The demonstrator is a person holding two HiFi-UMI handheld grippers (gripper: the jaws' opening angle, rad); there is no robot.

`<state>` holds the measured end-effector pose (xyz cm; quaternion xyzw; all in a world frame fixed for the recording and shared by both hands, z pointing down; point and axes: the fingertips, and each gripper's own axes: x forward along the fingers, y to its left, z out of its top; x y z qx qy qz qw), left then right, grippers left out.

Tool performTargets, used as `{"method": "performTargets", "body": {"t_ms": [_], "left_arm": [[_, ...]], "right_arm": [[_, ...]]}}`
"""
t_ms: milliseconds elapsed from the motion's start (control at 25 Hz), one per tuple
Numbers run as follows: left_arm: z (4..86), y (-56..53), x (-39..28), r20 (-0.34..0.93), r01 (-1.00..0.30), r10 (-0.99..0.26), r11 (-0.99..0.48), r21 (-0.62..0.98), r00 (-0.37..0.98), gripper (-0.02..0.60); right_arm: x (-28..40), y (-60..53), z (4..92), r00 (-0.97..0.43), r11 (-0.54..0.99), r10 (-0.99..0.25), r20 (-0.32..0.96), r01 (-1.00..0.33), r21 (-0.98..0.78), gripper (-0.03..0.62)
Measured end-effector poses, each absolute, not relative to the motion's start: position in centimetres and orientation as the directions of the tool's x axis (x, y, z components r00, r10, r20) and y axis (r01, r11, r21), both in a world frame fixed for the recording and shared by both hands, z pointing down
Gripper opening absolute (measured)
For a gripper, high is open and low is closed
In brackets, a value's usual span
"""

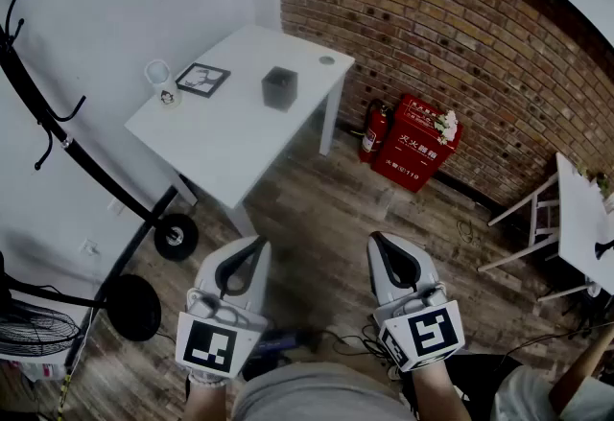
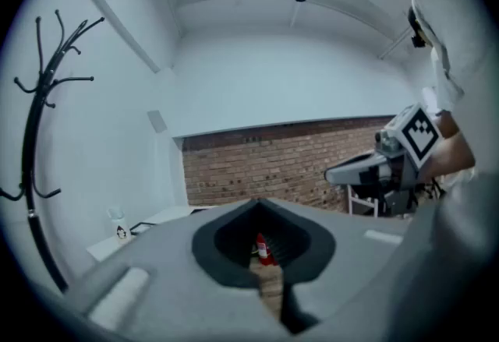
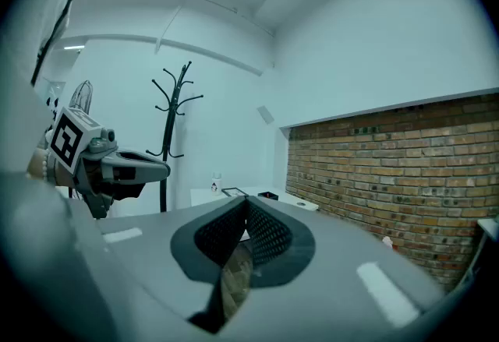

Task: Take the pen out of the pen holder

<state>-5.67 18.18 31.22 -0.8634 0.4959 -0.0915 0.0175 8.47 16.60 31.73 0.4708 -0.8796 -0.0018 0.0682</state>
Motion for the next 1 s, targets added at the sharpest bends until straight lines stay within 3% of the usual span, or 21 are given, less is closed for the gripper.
{"method": "performTargets", "body": {"t_ms": [1000], "left_arm": [[31.17, 17.83, -6.01, 0.123, -0.859, -0.861, -0.505, -0.081, 0.494, 0.009]], "right_arm": [[8.53, 16.57, 31.72, -0.539, 0.547, -0.834, 0.121, -0.836, 0.044, 0.005]]}}
